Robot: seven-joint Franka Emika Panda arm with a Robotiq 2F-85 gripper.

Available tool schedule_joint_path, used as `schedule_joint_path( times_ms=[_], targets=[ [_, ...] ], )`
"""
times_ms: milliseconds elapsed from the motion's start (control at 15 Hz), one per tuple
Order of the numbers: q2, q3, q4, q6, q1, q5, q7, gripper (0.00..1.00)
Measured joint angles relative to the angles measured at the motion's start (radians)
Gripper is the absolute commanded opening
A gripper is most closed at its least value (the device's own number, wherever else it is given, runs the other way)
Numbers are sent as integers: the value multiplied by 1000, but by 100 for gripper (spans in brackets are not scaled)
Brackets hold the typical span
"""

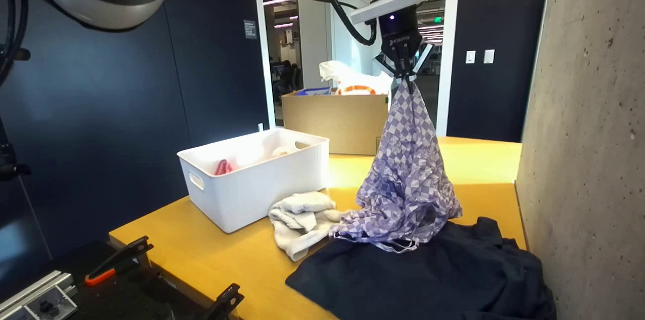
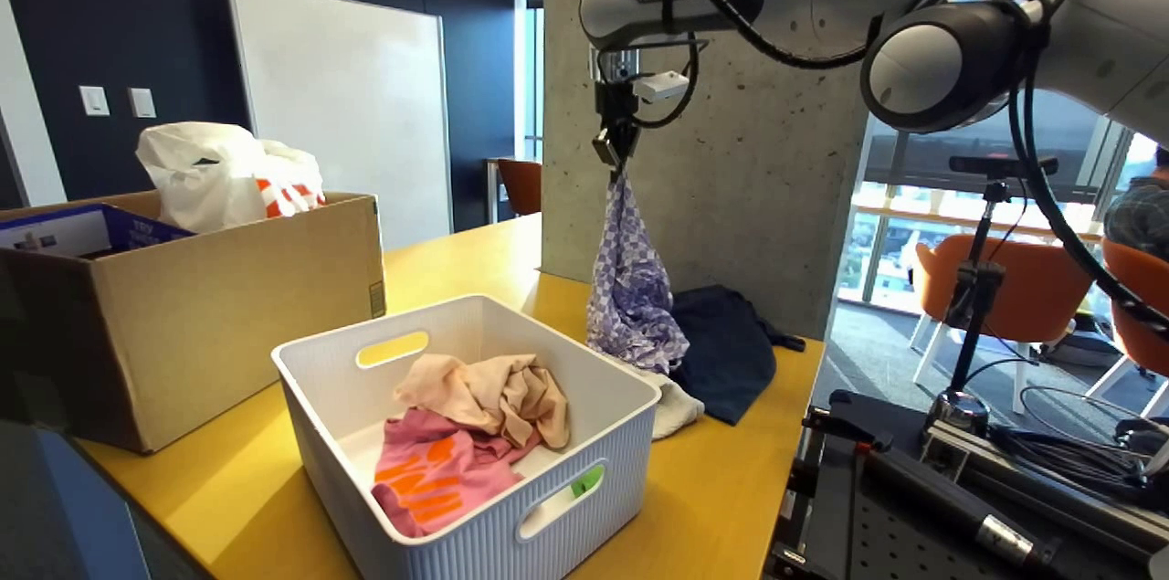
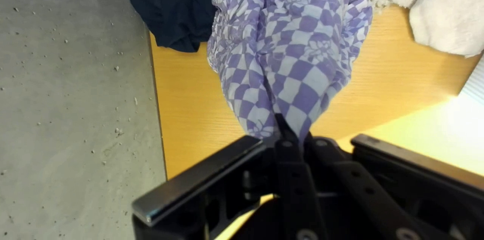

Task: Move the basket to the right, then remove the purple and blue shirts and the towel from the basket

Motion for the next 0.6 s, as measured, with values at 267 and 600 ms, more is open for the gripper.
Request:
schedule_joint_path(
  times_ms=[267,600],
  targets=[
    [24,1,33,-32,21,0,-21,56],
    [19,1,32,-97,34,0,-15,92]
  ],
)
